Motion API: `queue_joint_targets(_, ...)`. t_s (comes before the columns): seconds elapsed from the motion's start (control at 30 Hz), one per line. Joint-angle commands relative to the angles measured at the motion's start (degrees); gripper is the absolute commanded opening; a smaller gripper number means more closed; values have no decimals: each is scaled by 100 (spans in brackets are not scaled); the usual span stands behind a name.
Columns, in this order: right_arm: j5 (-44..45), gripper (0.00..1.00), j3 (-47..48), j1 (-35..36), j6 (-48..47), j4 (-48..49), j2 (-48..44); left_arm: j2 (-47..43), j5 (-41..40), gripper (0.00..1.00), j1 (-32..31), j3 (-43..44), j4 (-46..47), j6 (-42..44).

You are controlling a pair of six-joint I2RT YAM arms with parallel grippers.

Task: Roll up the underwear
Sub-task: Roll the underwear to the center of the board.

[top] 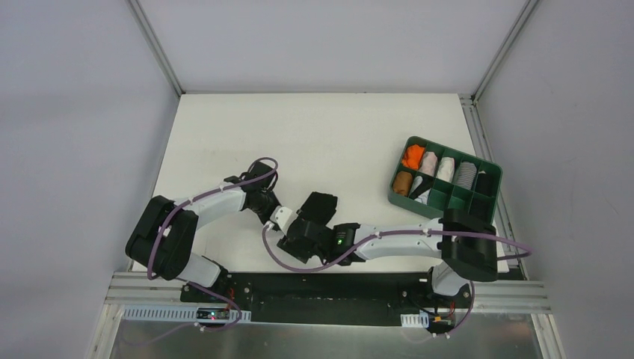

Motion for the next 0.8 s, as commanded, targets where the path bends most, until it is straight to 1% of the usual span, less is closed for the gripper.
queue_joint_targets(0.0, 546, 65, -152, 133, -696, 569, 351, 119, -81, 0, 11, 119, -523, 133)
queue_joint_targets(0.07, 508, 65, -147, 137, -743, 787, 494, 137, -86, 0, 13, 141, -546, 134)
queue_joint_targets(0.23, 549, 64, -132, 137, -749, 961, 895, 130, -80, 0, 30, 169, -591, 134)
queue_joint_targets(0.3, 677, 63, -137, 146, -752, 1050, 1034, 104, -87, 0, 26, 161, -609, 134)
queue_joint_targets(0.4, 1142, 59, -160, 146, -667, 1160, 1215, 51, -121, 0, 35, 161, -626, 142)
queue_joint_targets(0.47, 1365, 54, -262, 146, -589, 1309, 1238, 30, -132, 0, 38, 182, -652, 159)
queue_joint_targets(0.57, 1410, 39, -450, 140, -438, 1486, 1170, 6, -114, 0, 41, 218, -671, 184)
queue_joint_targets(0.6, 1402, 34, -491, 138, -383, 1516, 1145, 2, -116, 0, 47, 233, -679, 198)
queue_joint_targets(0.7, 1305, 24, -593, 137, -214, 1622, 1065, 10, -116, 0, 54, 289, -726, 251)
queue_joint_targets(0.77, 1056, 16, -663, 109, -118, 1681, 964, 2, -125, 0, 68, 343, -748, 296)
